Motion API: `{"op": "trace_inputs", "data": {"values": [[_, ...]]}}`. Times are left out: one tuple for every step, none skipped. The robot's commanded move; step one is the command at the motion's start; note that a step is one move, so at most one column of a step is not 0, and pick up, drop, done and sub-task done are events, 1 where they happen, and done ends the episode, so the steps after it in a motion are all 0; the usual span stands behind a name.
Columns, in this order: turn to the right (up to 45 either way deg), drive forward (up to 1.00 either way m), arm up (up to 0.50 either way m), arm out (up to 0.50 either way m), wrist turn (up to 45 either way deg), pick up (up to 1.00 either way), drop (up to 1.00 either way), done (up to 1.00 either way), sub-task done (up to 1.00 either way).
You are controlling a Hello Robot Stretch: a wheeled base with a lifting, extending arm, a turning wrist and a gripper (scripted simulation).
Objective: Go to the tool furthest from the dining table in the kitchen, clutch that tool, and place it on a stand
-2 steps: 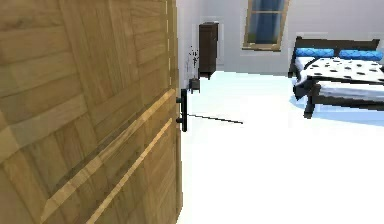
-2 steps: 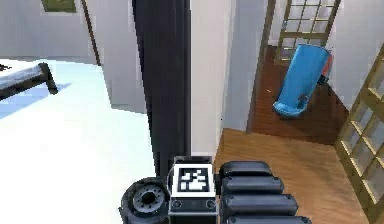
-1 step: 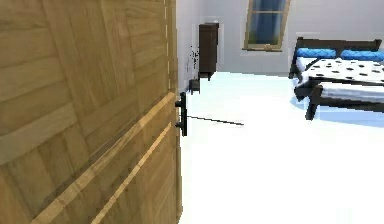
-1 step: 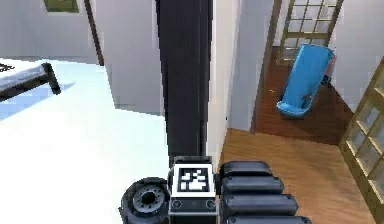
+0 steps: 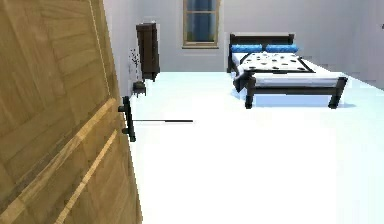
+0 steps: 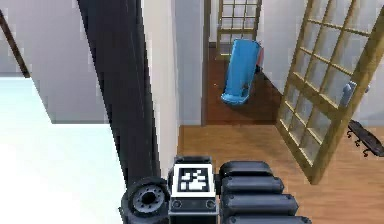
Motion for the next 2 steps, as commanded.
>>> {"op": "trace_inputs", "data": {"values": [[0.0,1.0,0.0,0.0,0.0,0.0,0.0,0.0,0.0],[0.0,0.2,0.0,0.0,0.0,0.0,0.0,0.0,0.0]]}}
